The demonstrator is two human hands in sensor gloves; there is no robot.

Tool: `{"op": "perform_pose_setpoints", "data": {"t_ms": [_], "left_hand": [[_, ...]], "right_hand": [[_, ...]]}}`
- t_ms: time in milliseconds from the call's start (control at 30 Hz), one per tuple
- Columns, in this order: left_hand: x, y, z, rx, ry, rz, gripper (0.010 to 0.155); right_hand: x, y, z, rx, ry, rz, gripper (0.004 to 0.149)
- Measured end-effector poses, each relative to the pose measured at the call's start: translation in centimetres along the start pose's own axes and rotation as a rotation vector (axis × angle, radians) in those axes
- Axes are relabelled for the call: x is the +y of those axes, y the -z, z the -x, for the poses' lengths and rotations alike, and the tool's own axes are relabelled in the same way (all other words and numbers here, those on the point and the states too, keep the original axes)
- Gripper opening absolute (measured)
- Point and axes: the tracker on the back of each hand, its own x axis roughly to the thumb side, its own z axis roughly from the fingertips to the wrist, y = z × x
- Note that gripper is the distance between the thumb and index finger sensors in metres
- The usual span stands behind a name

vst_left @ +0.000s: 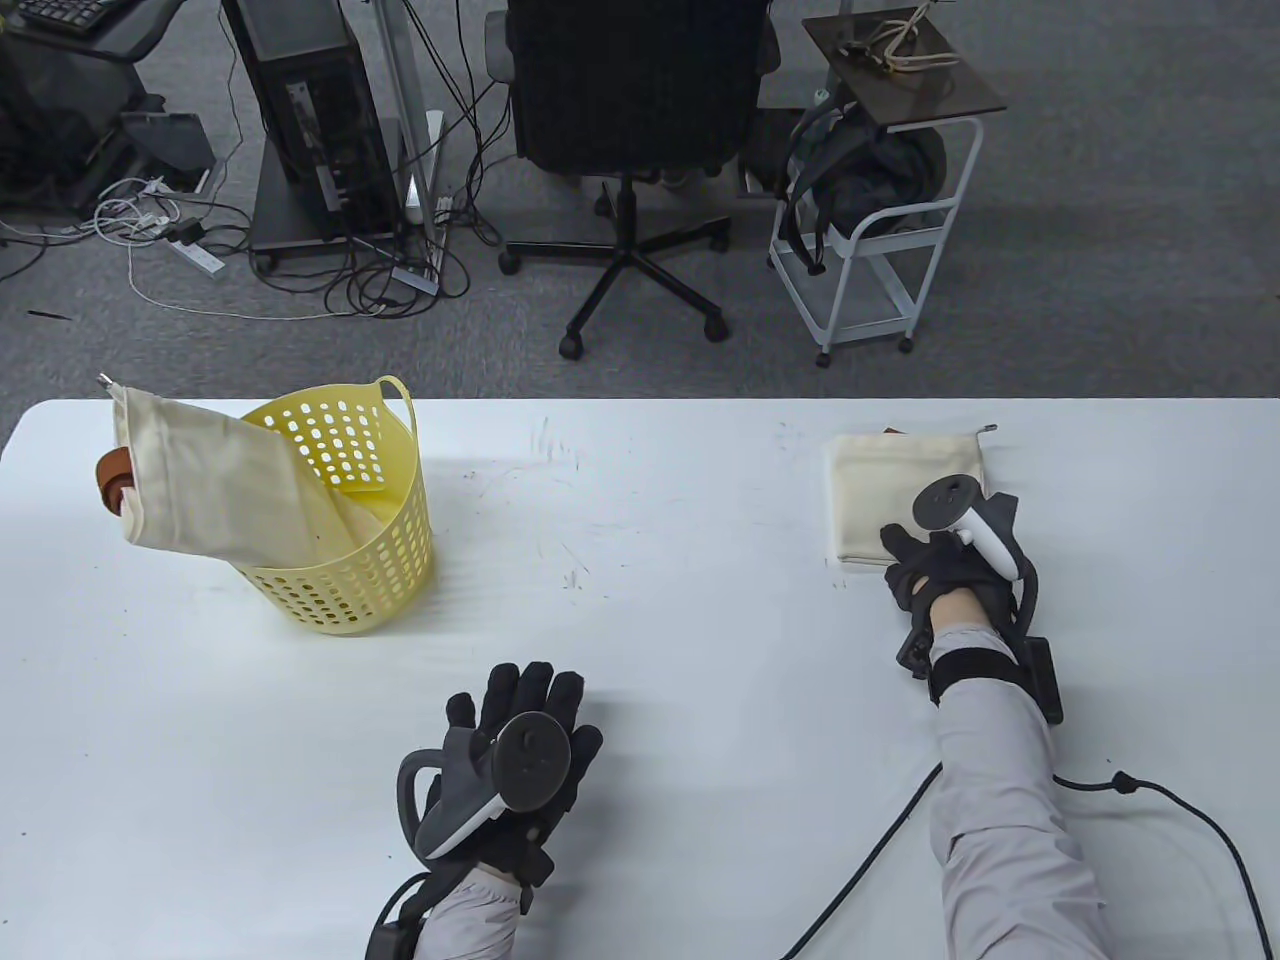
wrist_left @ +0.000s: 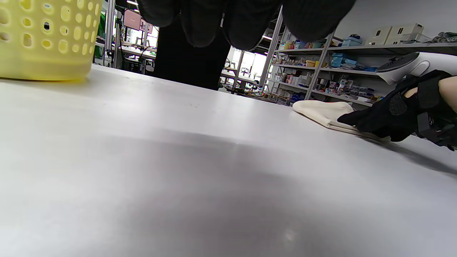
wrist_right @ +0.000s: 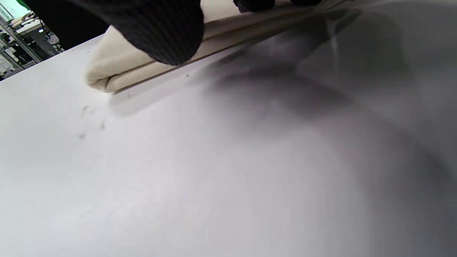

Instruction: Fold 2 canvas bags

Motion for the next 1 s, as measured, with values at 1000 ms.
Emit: {"op": "perform_pose_setpoints", "data": {"t_ms": [1000], "left_hand": [[0.2,-0.4,0.1,0.072,-0.027,-0.151,0.068]], "right_hand": [[5.3,-20.5,-0.6,-0.463,0.264,0.377,0.071]]}}
